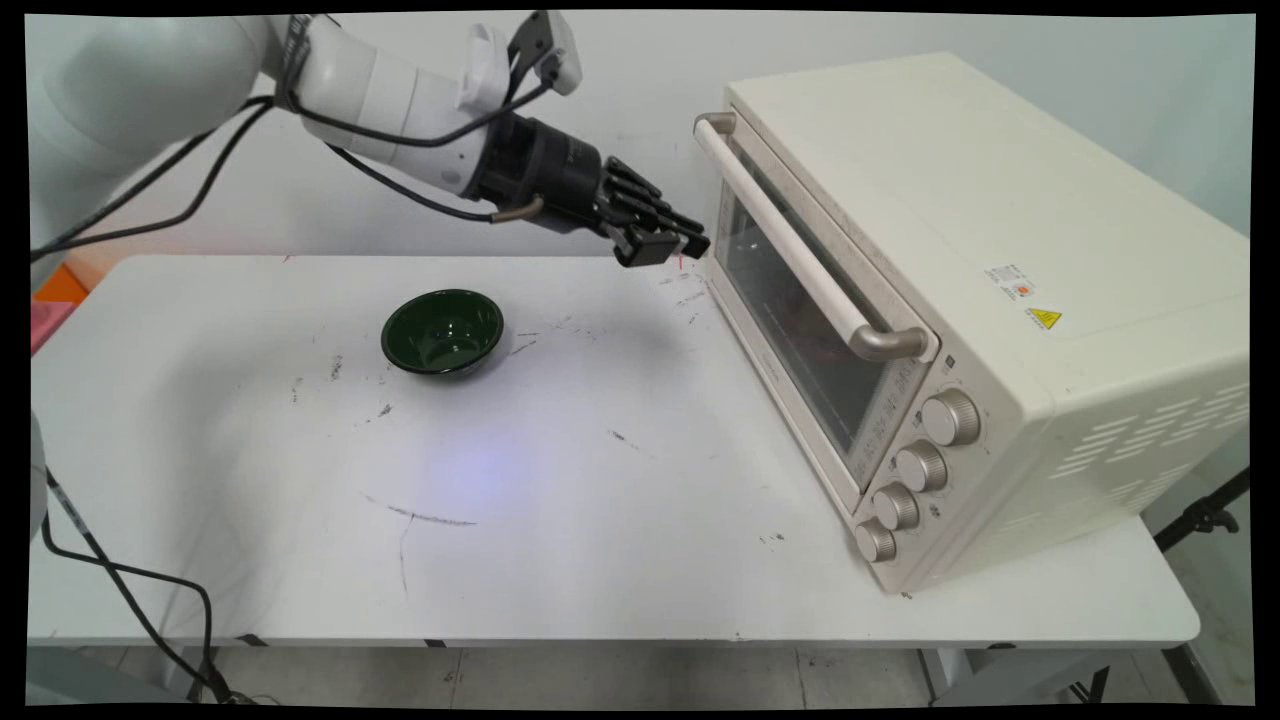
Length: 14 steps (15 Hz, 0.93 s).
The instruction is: Open the oven
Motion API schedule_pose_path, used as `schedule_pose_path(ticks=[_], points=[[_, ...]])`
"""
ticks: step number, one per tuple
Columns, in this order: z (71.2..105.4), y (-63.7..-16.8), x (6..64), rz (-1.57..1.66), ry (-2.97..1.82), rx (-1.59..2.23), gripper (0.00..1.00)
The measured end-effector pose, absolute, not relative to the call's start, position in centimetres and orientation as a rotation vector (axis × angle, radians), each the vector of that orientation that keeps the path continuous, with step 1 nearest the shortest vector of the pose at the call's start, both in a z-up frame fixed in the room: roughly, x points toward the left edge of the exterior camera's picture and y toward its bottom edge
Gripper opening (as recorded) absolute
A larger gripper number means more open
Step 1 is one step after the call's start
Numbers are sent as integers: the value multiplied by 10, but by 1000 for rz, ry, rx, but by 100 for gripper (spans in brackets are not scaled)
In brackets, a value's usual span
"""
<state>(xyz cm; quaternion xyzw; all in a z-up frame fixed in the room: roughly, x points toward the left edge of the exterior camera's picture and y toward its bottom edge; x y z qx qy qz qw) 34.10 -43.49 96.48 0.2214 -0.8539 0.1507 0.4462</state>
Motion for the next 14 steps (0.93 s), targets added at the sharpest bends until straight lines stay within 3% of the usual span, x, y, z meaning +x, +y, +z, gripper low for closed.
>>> schedule_pose_path(ticks=[14], points=[[992,-432,361,403,-2169,518,100]])
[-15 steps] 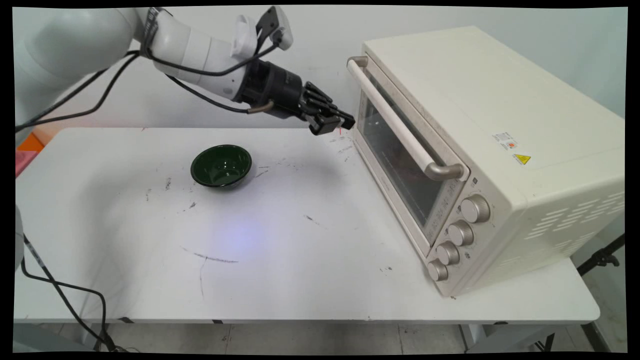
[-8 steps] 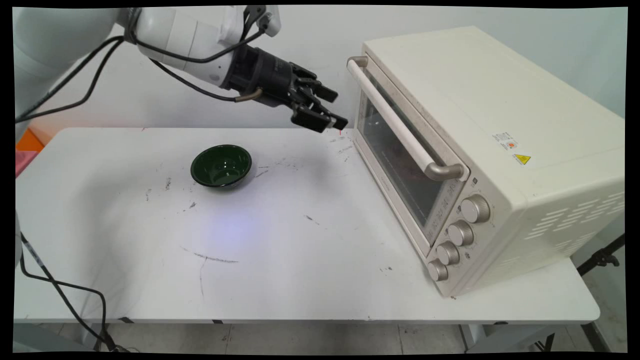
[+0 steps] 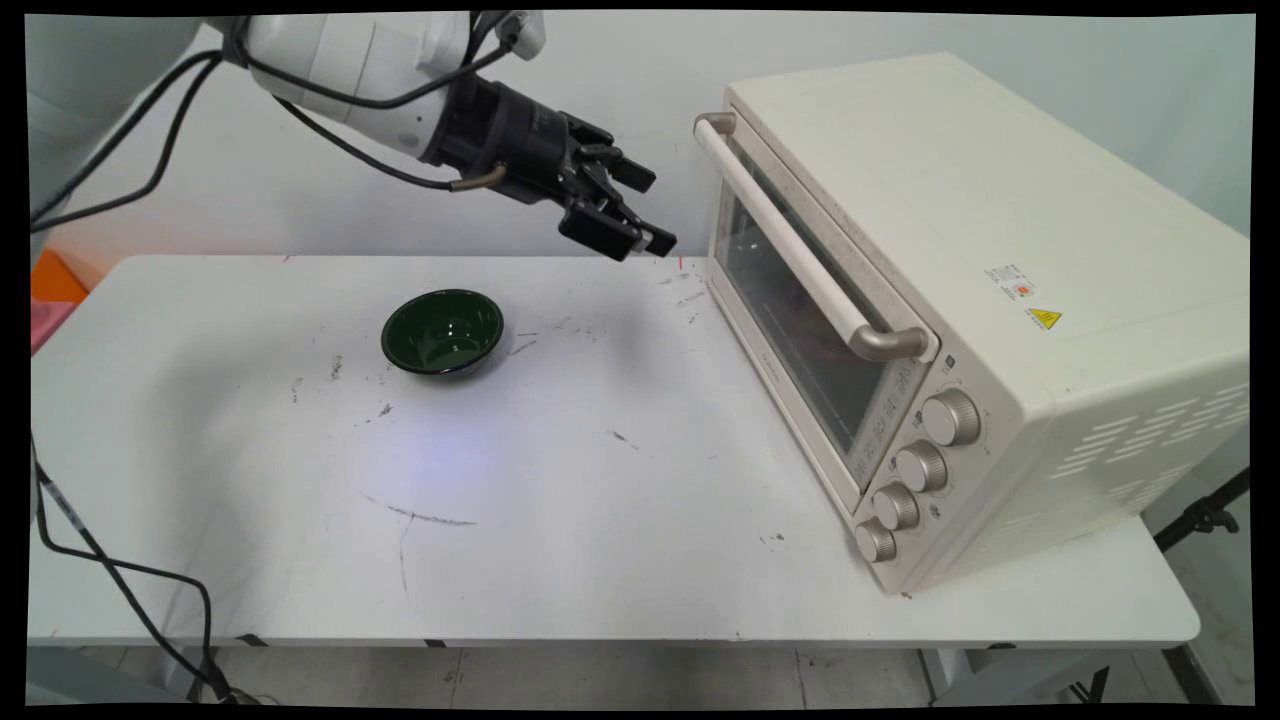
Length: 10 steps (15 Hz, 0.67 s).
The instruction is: Open the oven
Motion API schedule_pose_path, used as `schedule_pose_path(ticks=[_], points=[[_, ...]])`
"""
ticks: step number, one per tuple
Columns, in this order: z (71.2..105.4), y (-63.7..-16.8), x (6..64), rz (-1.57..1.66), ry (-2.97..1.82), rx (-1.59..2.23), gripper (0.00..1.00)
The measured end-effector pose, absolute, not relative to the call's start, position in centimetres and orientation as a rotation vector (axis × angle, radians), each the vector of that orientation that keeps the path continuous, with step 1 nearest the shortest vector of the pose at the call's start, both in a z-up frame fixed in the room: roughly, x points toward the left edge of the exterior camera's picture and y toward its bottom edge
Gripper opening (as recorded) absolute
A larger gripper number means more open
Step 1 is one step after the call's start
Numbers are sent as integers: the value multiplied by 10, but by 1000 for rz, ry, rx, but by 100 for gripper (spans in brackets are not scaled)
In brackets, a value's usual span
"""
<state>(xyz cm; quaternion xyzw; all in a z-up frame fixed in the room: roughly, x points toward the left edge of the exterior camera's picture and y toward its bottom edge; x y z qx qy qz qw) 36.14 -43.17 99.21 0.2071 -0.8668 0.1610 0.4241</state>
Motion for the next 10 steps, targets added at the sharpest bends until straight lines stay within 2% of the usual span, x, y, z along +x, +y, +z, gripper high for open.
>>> schedule_pose_path(ticks=[10], points=[[1027,-432,339,384,-2202,581,100]])
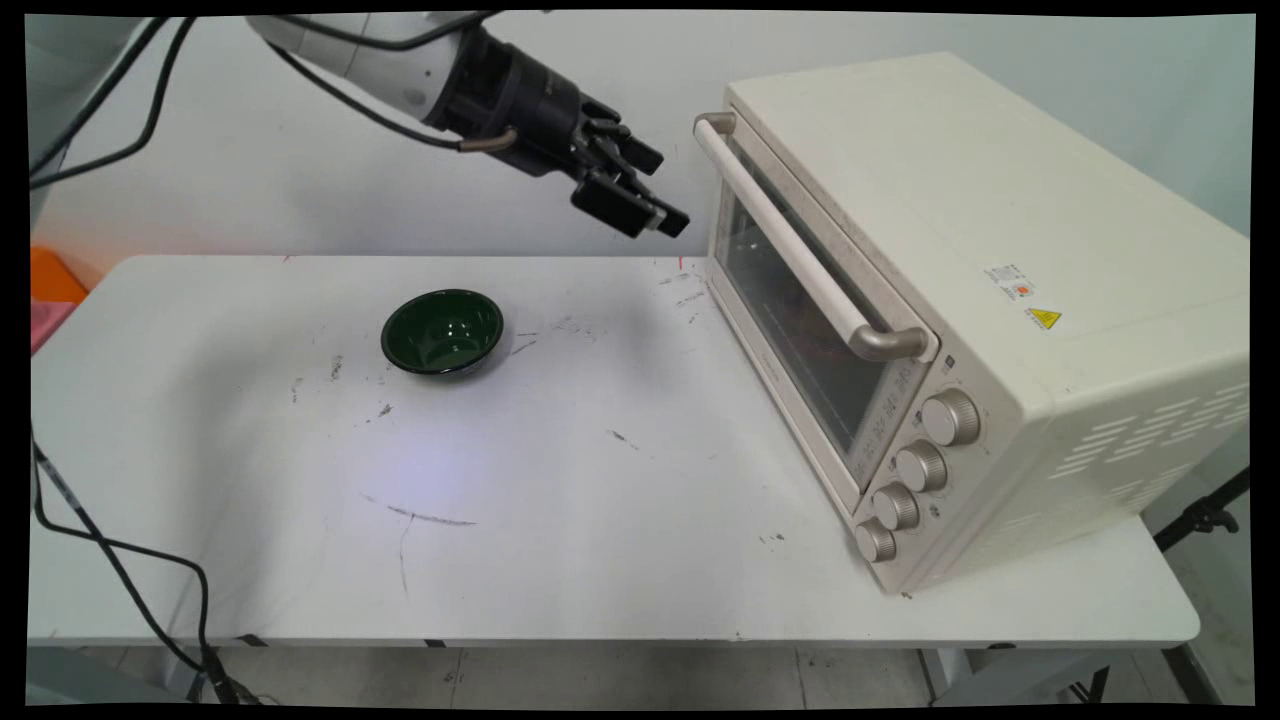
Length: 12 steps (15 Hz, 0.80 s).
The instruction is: Open the oven
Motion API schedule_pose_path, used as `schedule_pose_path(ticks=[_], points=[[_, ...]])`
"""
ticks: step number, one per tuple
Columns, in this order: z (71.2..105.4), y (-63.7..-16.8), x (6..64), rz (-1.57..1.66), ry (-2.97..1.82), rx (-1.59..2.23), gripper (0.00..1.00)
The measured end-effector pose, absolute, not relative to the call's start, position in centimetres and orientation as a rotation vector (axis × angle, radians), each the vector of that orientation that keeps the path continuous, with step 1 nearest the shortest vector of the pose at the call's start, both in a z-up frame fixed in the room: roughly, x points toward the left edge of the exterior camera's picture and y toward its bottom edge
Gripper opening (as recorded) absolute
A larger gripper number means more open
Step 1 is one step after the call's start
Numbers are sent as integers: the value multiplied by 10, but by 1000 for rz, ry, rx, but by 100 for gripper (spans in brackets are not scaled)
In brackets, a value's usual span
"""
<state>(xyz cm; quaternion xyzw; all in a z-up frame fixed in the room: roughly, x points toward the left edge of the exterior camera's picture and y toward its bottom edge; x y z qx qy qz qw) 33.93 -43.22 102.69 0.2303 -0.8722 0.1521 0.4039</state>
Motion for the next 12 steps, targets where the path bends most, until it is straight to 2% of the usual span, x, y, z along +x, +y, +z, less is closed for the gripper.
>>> schedule_pose_path(ticks=[12], points=[[1050,-452,283,381,-2229,634,100]])
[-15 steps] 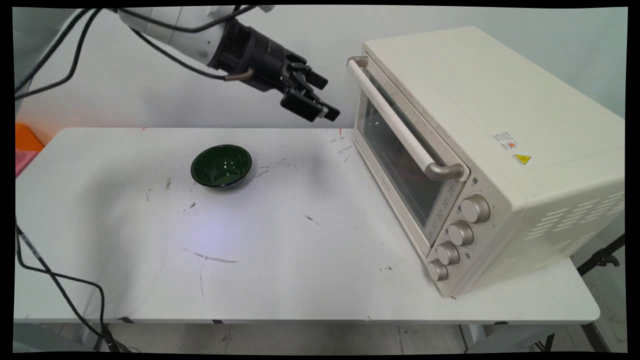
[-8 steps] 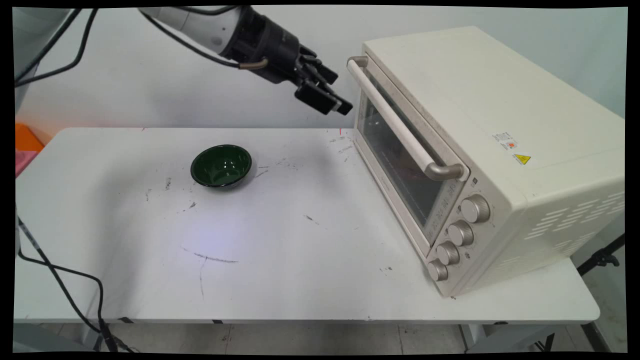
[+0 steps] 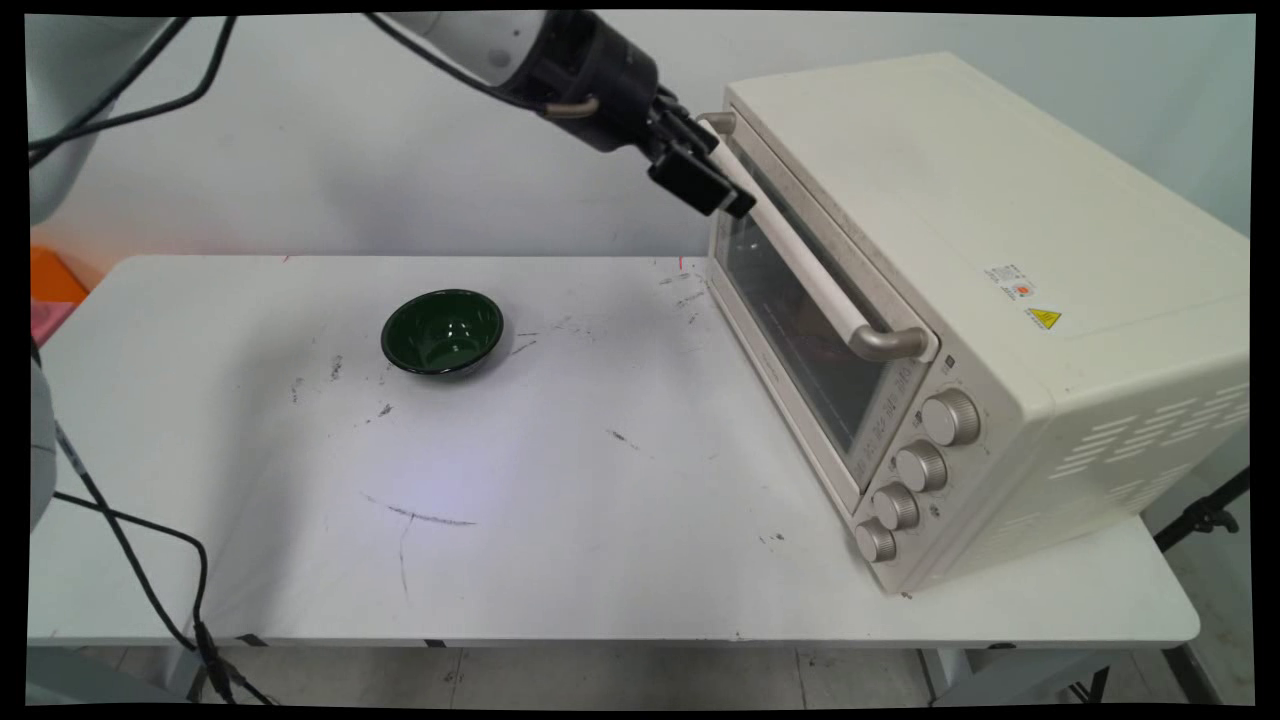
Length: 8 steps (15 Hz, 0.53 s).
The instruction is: Open the oven
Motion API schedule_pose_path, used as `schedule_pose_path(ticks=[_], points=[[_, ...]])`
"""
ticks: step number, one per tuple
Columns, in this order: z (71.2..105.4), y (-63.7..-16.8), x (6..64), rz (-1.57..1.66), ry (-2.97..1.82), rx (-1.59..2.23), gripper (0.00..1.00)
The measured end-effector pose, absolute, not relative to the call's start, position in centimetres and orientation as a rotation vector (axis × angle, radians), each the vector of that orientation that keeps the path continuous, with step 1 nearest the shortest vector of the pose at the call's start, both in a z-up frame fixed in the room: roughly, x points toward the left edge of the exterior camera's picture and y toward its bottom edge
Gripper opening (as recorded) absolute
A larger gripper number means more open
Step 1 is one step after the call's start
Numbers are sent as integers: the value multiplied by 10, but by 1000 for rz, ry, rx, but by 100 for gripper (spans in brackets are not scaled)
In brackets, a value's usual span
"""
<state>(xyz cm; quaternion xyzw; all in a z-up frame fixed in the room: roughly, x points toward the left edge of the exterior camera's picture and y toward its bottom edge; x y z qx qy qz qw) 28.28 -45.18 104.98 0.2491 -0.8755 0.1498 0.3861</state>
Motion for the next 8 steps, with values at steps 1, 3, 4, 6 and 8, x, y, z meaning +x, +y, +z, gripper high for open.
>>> schedule_pose_path(ticks=[1,3,4,6,8], points=[[1050,-453,280,382,-2230,637,100],[1052,-457,271,383,-2232,645,100],[1052,-459,269,383,-2232,648,0],[1053,-462,263,385,-2233,652,0],[1052,-466,257,389,-2236,654,0]])
